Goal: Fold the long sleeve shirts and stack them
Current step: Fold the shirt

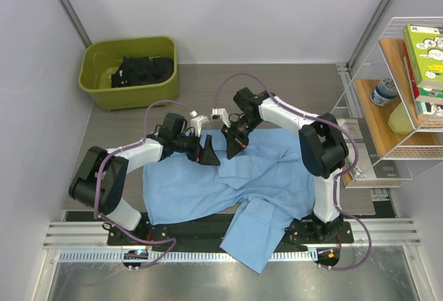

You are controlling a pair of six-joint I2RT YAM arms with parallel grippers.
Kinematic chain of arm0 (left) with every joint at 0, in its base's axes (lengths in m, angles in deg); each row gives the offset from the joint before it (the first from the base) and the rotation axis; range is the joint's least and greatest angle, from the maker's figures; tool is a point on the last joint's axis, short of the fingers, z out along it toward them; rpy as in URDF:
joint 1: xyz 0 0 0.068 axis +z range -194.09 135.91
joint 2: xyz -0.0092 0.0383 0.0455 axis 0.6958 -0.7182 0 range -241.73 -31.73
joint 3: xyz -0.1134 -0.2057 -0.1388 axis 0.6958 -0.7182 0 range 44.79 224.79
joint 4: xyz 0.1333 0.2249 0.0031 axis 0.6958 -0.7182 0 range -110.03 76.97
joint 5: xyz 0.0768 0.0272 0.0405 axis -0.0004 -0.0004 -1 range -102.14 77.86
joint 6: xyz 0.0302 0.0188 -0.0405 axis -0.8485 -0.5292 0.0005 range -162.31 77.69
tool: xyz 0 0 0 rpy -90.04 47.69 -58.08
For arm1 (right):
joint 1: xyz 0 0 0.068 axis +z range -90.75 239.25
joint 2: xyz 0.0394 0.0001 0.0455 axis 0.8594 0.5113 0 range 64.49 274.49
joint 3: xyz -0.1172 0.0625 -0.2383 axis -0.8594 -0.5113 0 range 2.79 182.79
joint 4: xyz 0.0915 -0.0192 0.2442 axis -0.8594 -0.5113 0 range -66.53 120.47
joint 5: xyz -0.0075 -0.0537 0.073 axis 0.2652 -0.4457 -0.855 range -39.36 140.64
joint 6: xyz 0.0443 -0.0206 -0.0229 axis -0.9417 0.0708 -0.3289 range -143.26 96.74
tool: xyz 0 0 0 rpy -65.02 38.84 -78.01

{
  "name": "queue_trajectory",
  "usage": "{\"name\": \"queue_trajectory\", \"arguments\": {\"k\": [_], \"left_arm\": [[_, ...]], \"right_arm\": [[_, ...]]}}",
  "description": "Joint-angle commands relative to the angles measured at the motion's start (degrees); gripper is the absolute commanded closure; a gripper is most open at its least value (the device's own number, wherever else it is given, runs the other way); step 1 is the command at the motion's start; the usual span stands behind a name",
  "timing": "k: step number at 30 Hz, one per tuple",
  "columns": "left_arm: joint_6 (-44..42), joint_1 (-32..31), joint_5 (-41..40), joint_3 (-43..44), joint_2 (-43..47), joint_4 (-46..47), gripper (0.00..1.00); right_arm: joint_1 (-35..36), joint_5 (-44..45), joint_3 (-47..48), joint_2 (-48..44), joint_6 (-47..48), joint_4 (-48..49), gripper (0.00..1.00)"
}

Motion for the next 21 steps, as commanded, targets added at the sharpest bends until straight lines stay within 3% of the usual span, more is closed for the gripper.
{"name": "queue_trajectory", "arguments": {"k": [1,6,15,19,21], "left_arm": [[-1.1,-1.91,1.09,-0.79,-4.07,11.49,0.16],[4.61,-2.78,3.45,-0.62,-8.74,19.59,0.16],[13.48,-5.07,10.49,-2.28,-6.38,27.14,0.33],[16.03,-5.78,11.37,-3.16,-4.26,28.03,0.63],[17.52,-5.86,11.11,-3.78,-2.6,27.6,0.71]], "right_arm": [[0.34,-0.7,0.04,-5.05,1.0,-0.48,0.99],[0.34,-0.7,-0.04,-5.92,0.3,-0.48,0.99],[-0.71,0.09,-0.83,-6.98,0.12,-0.39,0.99],[-2.2,-0.17,-0.57,-7.33,-0.93,-0.21,0.99],[-3.0,-0.62,-0.14,-8.12,-1.46,-0.04,0.99]]}}
